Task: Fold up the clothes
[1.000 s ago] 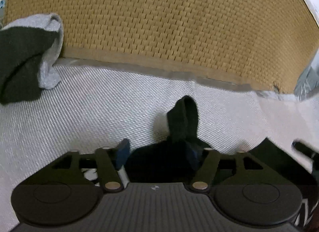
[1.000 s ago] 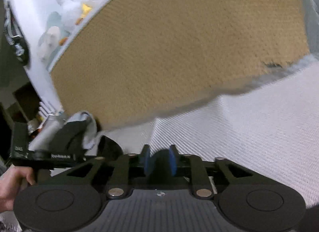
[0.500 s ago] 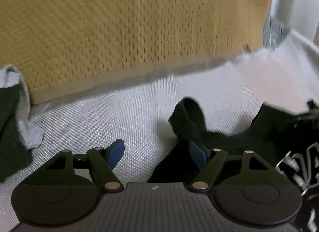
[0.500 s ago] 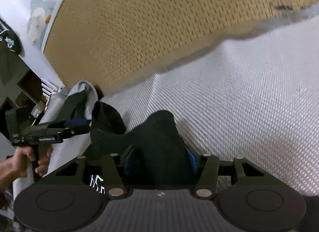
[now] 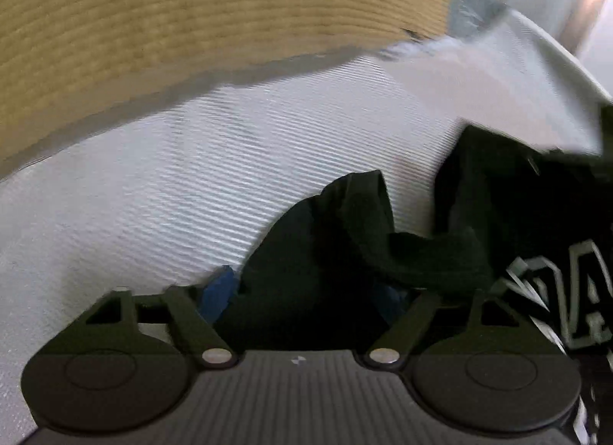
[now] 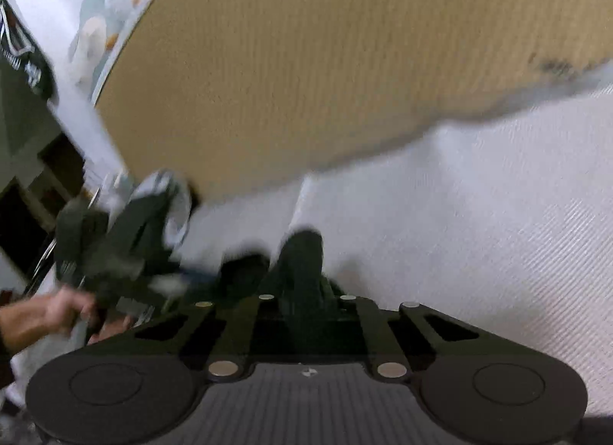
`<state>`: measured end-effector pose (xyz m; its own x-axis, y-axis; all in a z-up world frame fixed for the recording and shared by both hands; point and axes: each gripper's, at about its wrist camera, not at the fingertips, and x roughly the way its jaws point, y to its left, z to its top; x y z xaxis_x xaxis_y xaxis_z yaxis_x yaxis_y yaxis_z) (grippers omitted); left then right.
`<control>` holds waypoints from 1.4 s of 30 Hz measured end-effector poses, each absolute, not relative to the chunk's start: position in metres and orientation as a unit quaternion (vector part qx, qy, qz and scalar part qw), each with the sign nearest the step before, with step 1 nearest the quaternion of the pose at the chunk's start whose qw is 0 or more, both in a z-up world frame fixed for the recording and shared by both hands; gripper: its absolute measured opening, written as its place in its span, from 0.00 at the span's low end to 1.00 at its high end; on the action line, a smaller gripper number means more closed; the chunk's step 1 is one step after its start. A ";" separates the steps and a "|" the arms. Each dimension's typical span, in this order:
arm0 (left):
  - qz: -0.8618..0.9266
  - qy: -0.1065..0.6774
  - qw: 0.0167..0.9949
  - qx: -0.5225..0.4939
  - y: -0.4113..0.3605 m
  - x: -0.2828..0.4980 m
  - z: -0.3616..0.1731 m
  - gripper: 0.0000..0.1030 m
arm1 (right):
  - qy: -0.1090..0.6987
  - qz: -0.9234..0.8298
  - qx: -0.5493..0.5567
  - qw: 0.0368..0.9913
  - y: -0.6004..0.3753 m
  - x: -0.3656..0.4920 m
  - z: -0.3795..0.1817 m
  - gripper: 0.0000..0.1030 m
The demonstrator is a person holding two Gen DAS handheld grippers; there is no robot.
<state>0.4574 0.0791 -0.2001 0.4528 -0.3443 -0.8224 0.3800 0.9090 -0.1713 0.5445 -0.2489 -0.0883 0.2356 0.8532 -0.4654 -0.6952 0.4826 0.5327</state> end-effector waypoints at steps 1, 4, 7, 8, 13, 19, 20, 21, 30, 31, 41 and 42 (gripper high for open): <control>-0.221 0.477 0.850 0.035 0.074 0.452 -0.198 0.45 | 0.357 0.487 0.113 0.789 -0.253 0.546 -0.086 0.08; -0.221 0.462 0.856 0.073 0.067 0.441 -0.191 0.16 | 0.345 0.468 0.138 0.802 -0.261 0.552 -0.086 0.07; -0.199 0.439 0.872 0.087 0.069 0.428 -0.183 0.12 | 0.352 0.481 0.147 0.789 -0.259 0.553 -0.088 0.06; -0.186 0.429 0.879 0.094 0.070 0.424 -0.180 0.12 | 0.355 0.485 0.150 0.785 -0.258 0.553 -0.088 0.06; -0.069 0.424 0.896 0.111 0.096 0.410 -0.181 0.12 | 0.374 0.517 0.134 0.758 -0.249 0.549 -0.088 0.13; -0.009 0.448 0.889 0.093 0.116 0.404 -0.184 0.14 | 0.385 0.505 0.099 0.766 -0.245 0.546 -0.090 0.37; -0.003 0.450 0.887 0.099 0.113 0.405 -0.185 0.14 | 0.391 0.504 0.092 0.765 -0.244 0.546 -0.092 0.38; 0.004 0.453 0.886 0.102 0.112 0.404 -0.186 0.15 | 0.397 0.502 0.084 0.764 -0.242 0.546 -0.093 0.41; 0.065 0.450 0.888 0.065 0.122 0.390 -0.194 0.25 | 0.402 0.513 -0.034 0.757 -0.220 0.525 -0.104 0.47; 0.067 0.448 0.890 0.059 0.123 0.387 -0.195 0.25 | 0.397 0.515 -0.044 0.759 -0.219 0.522 -0.104 0.47; 0.060 0.444 0.892 0.067 0.122 0.365 -0.196 0.24 | 0.353 0.514 -0.136 0.770 -0.202 0.504 -0.105 0.36; 0.058 0.444 0.892 0.068 0.123 0.361 -0.196 0.24 | 0.346 0.511 -0.144 0.774 -0.201 0.501 -0.105 0.30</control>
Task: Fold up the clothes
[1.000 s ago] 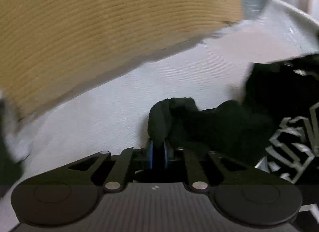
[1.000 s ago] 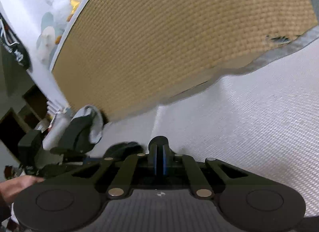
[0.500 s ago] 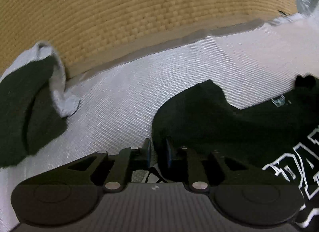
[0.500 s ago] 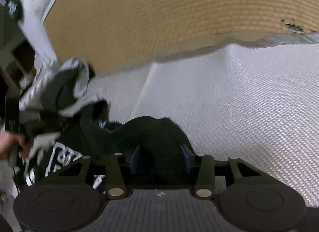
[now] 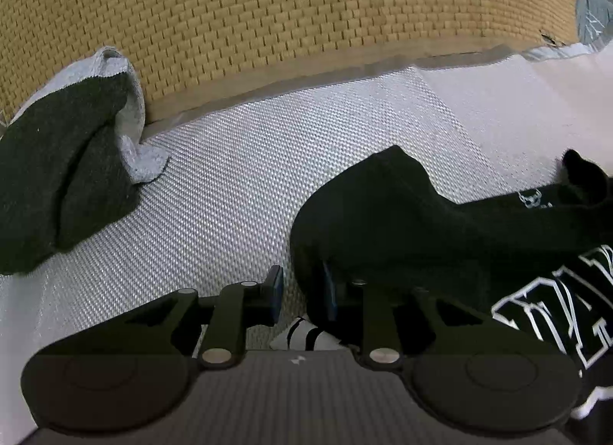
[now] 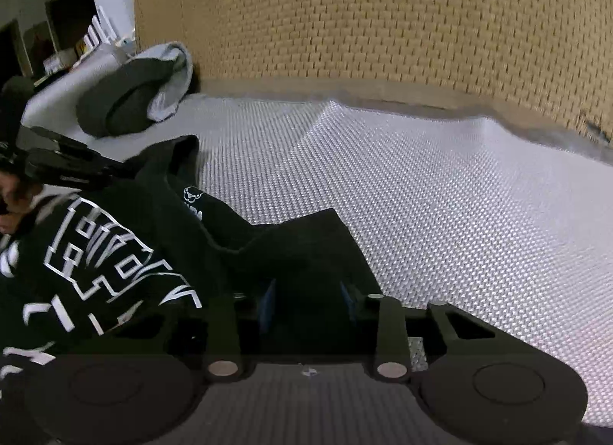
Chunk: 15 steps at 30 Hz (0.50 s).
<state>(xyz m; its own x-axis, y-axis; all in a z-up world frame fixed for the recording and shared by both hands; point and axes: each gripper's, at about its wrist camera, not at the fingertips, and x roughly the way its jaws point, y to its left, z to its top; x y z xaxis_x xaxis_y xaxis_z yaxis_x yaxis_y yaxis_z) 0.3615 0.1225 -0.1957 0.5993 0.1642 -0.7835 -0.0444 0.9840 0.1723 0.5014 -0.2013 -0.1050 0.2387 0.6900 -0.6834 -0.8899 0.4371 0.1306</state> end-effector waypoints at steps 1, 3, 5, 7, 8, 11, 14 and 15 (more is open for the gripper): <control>0.058 0.443 0.892 0.068 0.123 0.360 -0.196 0.24 | 0.340 0.504 -0.153 0.779 -0.200 0.499 -0.105 0.25; 0.059 0.441 0.893 0.068 0.122 0.357 -0.196 0.25 | 0.329 0.496 -0.164 0.786 -0.196 0.496 -0.105 0.21; 0.059 0.441 0.892 0.073 0.119 0.355 -0.195 0.24 | 0.317 0.487 -0.176 0.794 -0.193 0.494 -0.106 0.19; 0.055 0.441 0.891 0.089 0.112 0.354 -0.194 0.24 | 0.298 0.475 -0.193 0.805 -0.189 0.492 -0.107 0.17; 0.052 0.441 0.891 0.099 0.107 0.353 -0.194 0.24 | 0.289 0.469 -0.201 0.810 -0.187 0.492 -0.108 0.16; 0.040 0.429 0.892 0.134 0.095 0.347 -0.192 0.24 | 0.268 0.454 -0.206 0.824 -0.189 0.493 -0.108 0.14; 0.036 0.404 0.903 0.143 0.088 0.344 -0.185 0.33 | 0.243 0.432 -0.213 0.842 -0.188 0.496 -0.107 0.14; 0.036 0.390 0.909 0.143 0.087 0.343 -0.182 0.40 | 0.232 0.423 -0.218 0.848 -0.187 0.497 -0.107 0.14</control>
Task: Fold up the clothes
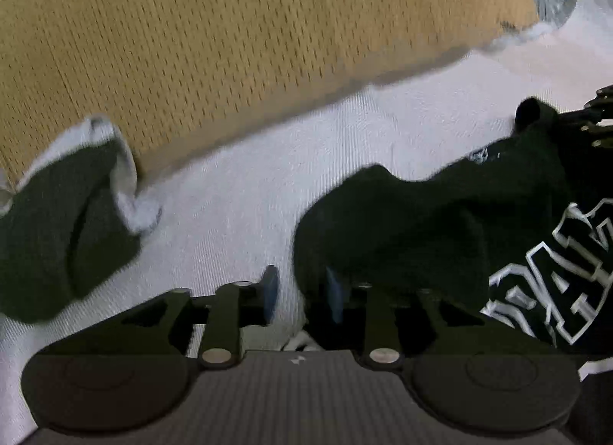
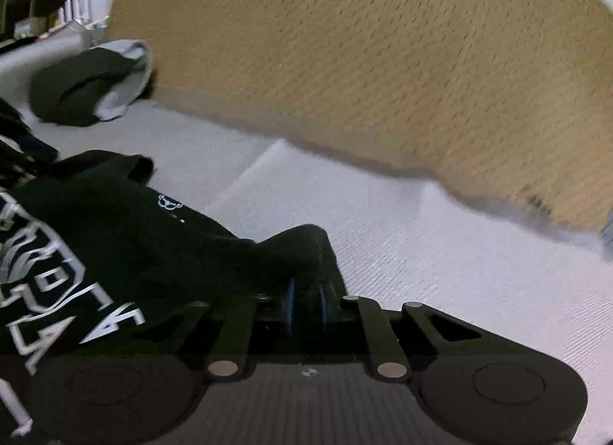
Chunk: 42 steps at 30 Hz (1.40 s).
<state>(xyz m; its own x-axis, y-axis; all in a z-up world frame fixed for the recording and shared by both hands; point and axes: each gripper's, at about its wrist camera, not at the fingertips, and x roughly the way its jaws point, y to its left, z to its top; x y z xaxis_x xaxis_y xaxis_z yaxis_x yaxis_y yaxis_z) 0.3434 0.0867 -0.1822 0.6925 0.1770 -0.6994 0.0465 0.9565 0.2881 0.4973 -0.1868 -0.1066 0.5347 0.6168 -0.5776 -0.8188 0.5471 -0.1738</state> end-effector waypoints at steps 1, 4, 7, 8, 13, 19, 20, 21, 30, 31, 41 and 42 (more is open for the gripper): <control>0.034 0.378 0.915 0.139 0.086 0.343 -0.179 0.43 | 0.221 0.414 -0.222 0.855 -0.186 0.499 -0.106 0.14; 0.037 0.352 0.926 0.128 0.083 0.347 -0.171 0.46 | 0.212 0.396 -0.210 0.869 -0.182 0.511 -0.108 0.14; 0.021 0.338 0.932 0.127 0.078 0.350 -0.168 0.47 | 0.222 0.387 -0.204 0.871 -0.176 0.521 -0.108 0.15; 0.011 0.339 0.933 0.122 0.076 0.351 -0.169 0.51 | 0.240 0.392 -0.203 0.865 -0.172 0.526 -0.107 0.15; -0.023 0.362 0.926 0.107 0.065 0.355 -0.185 0.52 | 0.283 0.429 -0.141 0.846 -0.193 0.536 -0.087 0.41; -0.012 0.388 0.919 0.070 0.061 0.352 -0.212 0.52 | 0.349 0.478 -0.055 0.804 -0.220 0.522 -0.082 0.68; -0.008 0.389 0.918 0.072 0.059 0.353 -0.214 0.53 | 0.349 0.476 -0.074 0.804 -0.215 0.518 -0.085 0.68; -0.004 0.389 0.918 0.076 0.056 0.354 -0.217 0.53 | 0.349 0.472 -0.093 0.804 -0.211 0.514 -0.088 0.68; 0.018 0.416 0.906 0.076 0.043 0.367 -0.217 0.59 | 0.316 0.435 -0.156 0.829 -0.190 0.490 -0.113 0.58; 0.019 0.413 0.908 0.072 0.044 0.367 -0.218 0.59 | 0.300 0.432 -0.161 0.835 -0.190 0.486 -0.116 0.58; 0.038 0.362 0.928 0.079 0.037 0.354 -0.227 0.58 | 0.263 0.424 -0.168 0.850 -0.190 0.483 -0.123 0.58; 0.038 0.362 0.928 0.079 0.037 0.354 -0.227 0.58 | 0.261 0.422 -0.170 0.851 -0.190 0.482 -0.123 0.58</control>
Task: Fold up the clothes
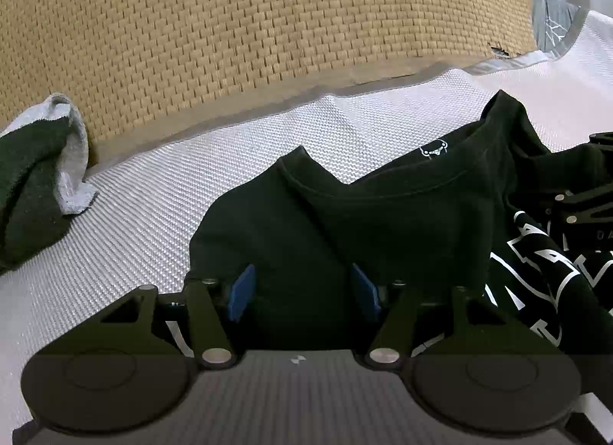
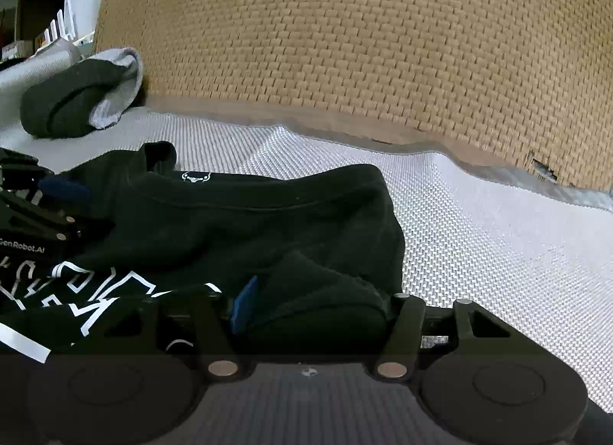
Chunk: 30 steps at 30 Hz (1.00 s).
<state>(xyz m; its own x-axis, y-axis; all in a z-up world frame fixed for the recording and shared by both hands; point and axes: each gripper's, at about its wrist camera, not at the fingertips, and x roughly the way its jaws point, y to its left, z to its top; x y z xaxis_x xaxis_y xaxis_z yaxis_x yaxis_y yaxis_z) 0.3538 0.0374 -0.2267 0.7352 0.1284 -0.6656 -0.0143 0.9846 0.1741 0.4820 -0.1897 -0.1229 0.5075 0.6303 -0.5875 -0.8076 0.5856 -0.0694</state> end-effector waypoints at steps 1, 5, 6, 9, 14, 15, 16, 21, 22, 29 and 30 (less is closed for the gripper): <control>0.039 0.361 0.928 0.078 0.037 0.354 -0.227 0.58 | 0.260 0.422 -0.171 0.852 -0.189 0.482 -0.123 0.58; 0.041 0.356 0.930 0.083 0.036 0.352 -0.227 0.58 | 0.256 0.420 -0.174 0.853 -0.189 0.481 -0.123 0.58; 0.043 0.355 0.930 0.084 0.036 0.352 -0.228 0.58 | 0.255 0.420 -0.175 0.853 -0.188 0.481 -0.124 0.58; 0.045 0.354 0.930 0.085 0.035 0.352 -0.228 0.58 | 0.251 0.418 -0.181 0.854 -0.187 0.479 -0.125 0.58; 0.046 0.353 0.931 0.084 0.036 0.352 -0.228 0.58 | 0.245 0.419 -0.185 0.855 -0.187 0.478 -0.128 0.58; 0.048 0.352 0.931 0.084 0.035 0.353 -0.228 0.58 | 0.243 0.419 -0.187 0.855 -0.187 0.478 -0.128 0.58; 0.049 0.351 0.931 0.083 0.035 0.353 -0.229 0.58 | 0.243 0.419 -0.187 0.855 -0.187 0.478 -0.129 0.58; 0.077 0.343 0.932 0.086 0.025 0.351 -0.232 0.57 | 0.244 0.421 -0.182 0.854 -0.188 0.478 -0.130 0.58; 0.085 0.342 0.932 0.085 0.022 0.352 -0.232 0.57 | 0.244 0.421 -0.182 0.854 -0.188 0.478 -0.129 0.58; 0.086 0.353 0.927 0.093 0.016 0.354 -0.226 0.32 | 0.235 0.425 -0.222 0.845 -0.179 0.463 -0.123 0.25; 0.081 0.356 0.925 0.102 0.012 0.355 -0.225 0.21 | 0.237 0.429 -0.225 0.842 -0.177 0.461 -0.123 0.21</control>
